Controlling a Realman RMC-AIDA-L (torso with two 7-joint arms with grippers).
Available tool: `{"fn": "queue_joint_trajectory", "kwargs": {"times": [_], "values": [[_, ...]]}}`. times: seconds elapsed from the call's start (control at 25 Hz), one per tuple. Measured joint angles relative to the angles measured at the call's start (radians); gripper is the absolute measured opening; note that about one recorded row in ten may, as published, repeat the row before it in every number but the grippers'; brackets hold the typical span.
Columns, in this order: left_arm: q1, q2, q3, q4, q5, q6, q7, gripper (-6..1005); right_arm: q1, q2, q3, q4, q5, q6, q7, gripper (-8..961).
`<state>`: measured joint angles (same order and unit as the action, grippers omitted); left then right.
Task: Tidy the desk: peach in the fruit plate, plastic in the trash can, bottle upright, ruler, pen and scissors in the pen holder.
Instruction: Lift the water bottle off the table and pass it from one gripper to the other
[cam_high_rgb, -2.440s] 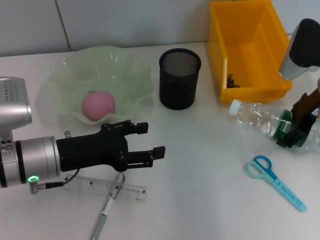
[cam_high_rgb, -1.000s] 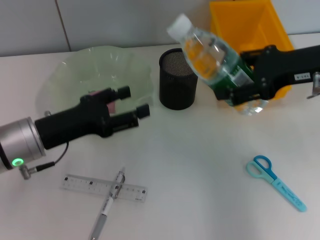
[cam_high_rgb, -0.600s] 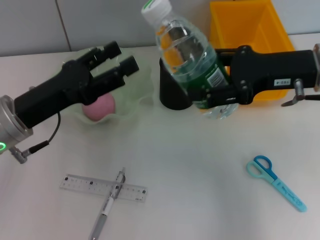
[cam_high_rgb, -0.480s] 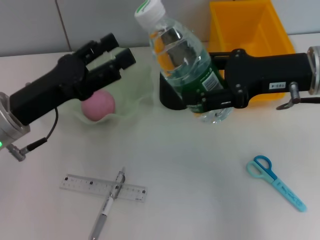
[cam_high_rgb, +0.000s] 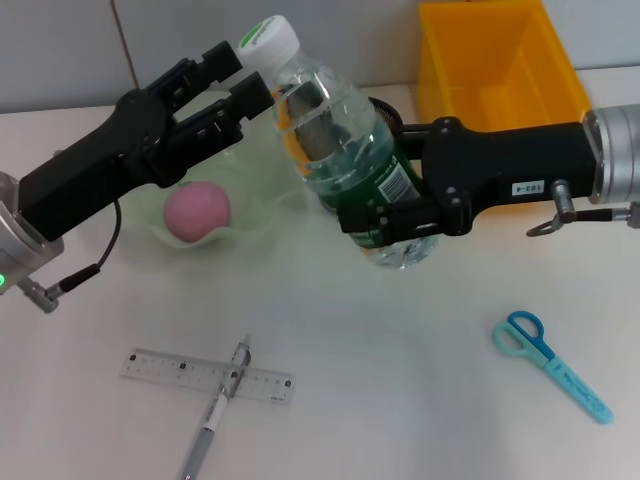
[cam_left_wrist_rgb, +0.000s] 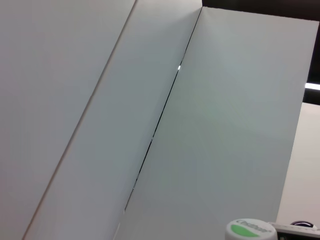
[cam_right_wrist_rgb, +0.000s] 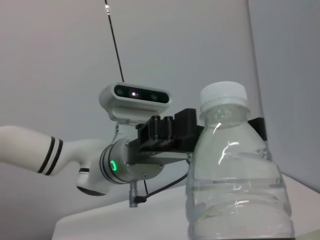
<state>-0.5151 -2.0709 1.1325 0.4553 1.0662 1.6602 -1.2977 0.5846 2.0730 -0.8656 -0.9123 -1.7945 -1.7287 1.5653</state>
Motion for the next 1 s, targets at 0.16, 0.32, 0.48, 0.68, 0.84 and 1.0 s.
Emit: {"fn": "queue_joint_trajectory", "kwargs": {"times": [0.16, 0.32, 0.48, 0.68, 0.84, 1.0], "values": [[-0.010, 0.000, 0.003, -0.016, -0.004, 0.006, 0.007, 841, 0.019, 0.001, -0.008, 0.034, 0.000, 0.004, -0.009, 775], [-0.012, -0.003, 0.005, -0.017, -0.005, 0.016, 0.008, 841, 0.037, 0.001, -0.008, 0.057, 0.000, 0.006, -0.020, 774], [-0.014, -0.003, 0.008, -0.025, -0.024, 0.037, 0.008, 841, 0.046, 0.001, -0.007, 0.067, -0.001, 0.008, -0.023, 774], [-0.015, -0.003, 0.008, -0.026, -0.028, 0.053, 0.008, 840, 0.049, 0.001, -0.007, 0.078, -0.002, 0.014, -0.029, 774], [-0.015, -0.003, 0.008, -0.032, -0.029, 0.063, 0.008, 840, 0.053, 0.001, -0.007, 0.080, 0.000, 0.016, -0.030, 774], [-0.016, -0.003, 0.009, -0.038, -0.032, 0.066, 0.012, 840, 0.060, 0.001, -0.007, 0.082, 0.000, 0.013, -0.030, 774]]}}
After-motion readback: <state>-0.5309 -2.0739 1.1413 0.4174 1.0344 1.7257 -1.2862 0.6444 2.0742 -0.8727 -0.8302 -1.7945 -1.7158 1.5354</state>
